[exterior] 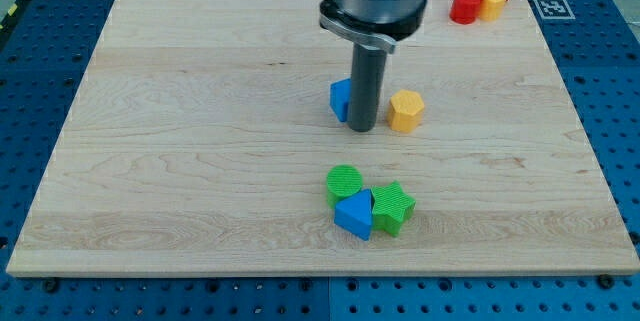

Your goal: Push the blue triangle left a bit

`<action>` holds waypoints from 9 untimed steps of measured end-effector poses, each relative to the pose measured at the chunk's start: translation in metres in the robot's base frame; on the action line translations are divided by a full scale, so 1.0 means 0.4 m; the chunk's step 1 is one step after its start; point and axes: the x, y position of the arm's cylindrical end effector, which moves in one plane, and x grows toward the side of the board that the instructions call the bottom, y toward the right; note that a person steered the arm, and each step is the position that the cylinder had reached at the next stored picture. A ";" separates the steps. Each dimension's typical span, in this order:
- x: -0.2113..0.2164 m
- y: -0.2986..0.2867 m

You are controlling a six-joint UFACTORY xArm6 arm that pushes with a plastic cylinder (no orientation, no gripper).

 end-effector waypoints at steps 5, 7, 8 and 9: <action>0.244 -0.290; 0.408 -0.137; 0.408 0.178; 0.408 0.219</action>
